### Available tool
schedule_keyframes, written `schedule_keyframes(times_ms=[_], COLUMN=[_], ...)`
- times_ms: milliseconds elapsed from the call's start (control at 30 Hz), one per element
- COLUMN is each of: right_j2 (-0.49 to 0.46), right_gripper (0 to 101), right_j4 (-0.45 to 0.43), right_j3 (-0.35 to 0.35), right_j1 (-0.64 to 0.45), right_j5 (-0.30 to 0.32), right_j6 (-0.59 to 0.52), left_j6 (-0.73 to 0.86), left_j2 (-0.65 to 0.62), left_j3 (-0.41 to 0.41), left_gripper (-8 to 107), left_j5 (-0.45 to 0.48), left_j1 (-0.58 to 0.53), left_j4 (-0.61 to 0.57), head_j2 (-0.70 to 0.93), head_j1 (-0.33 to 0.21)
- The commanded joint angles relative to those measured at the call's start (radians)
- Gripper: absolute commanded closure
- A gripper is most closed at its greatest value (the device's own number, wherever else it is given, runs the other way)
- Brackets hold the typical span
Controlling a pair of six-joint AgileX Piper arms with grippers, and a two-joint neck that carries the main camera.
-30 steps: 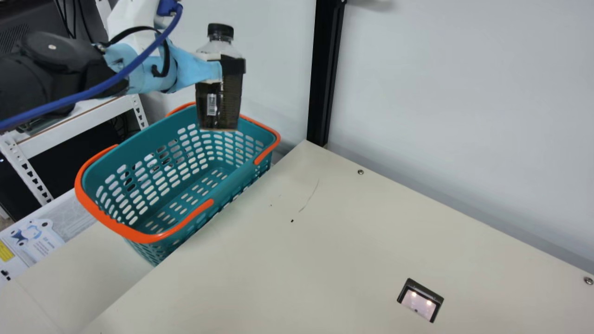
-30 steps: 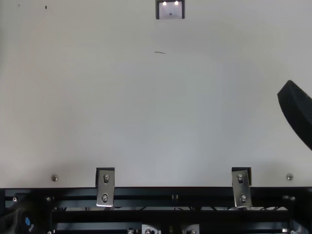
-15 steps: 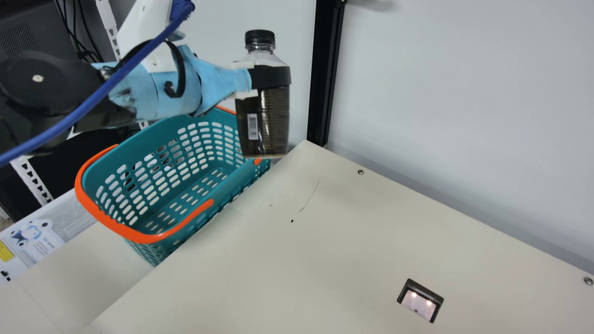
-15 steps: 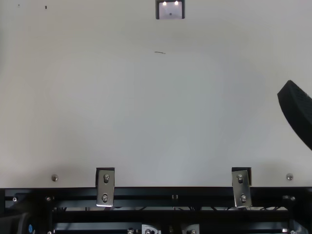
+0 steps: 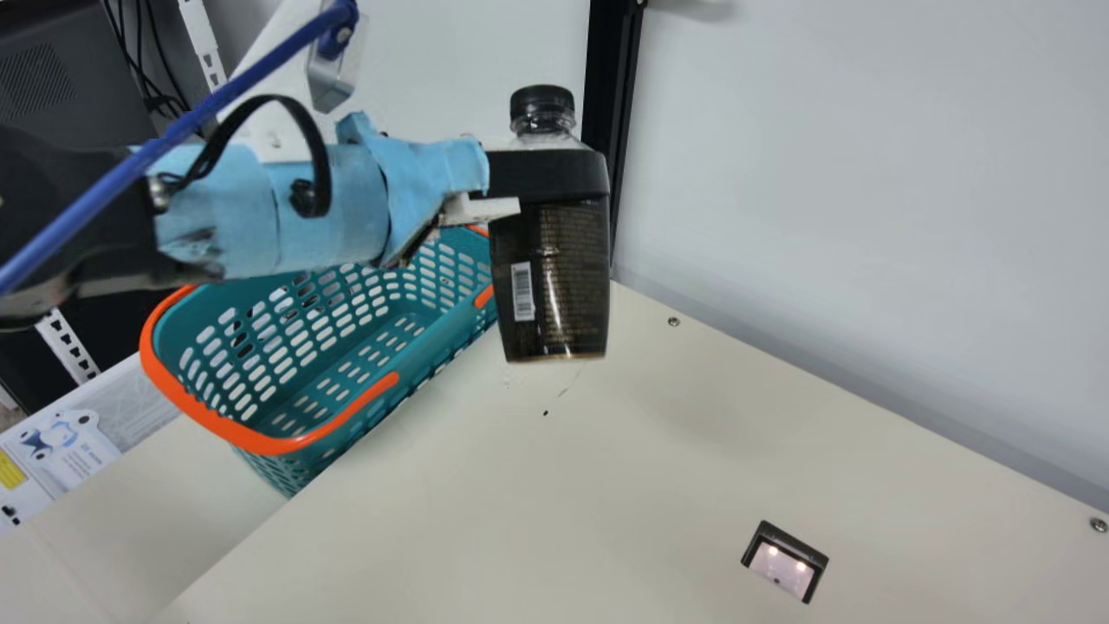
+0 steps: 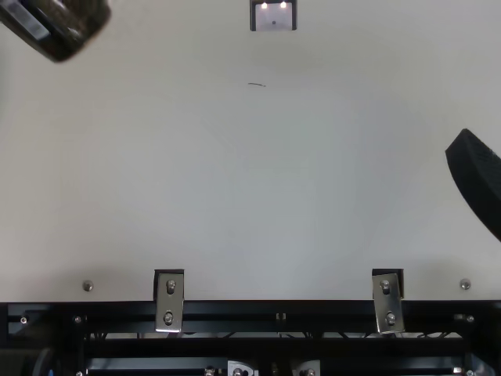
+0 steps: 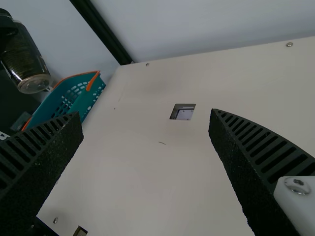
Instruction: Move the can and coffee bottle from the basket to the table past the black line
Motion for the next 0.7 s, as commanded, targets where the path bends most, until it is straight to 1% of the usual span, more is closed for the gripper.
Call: schedule_keyframes(times_ms=[0, 167, 300, 667], right_j2=[0.000, 0.000, 0.000, 0.000], right_gripper=[0, 0, 0, 0], right_j4=[0.000, 0.000, 0.000, 0.000], right_j3=[0.000, 0.000, 0.000, 0.000], right_j1=[0.000, 0.000, 0.000, 0.000], right_j5=[0.000, 0.000, 0.000, 0.000], right_j6=[0.000, 0.000, 0.000, 0.000], left_j6=[-0.091, -0.192, -0.266, -0.450], left_j2=[-0.026, -0.070, -0.098, -0.128], left_j3=[0.003, 0.006, 0.005, -0.013], left_gripper=[89, 89, 89, 89], left_j5=[0.011, 0.031, 0.038, 0.025], left_j1=[-0.019, -0.063, -0.102, -0.214], left_j4=[0.021, 0.064, 0.101, 0.223], head_j2=[0.002, -0.078, -0.162, -0.435], head_j1=[-0.015, 0.003, 0.005, -0.025])
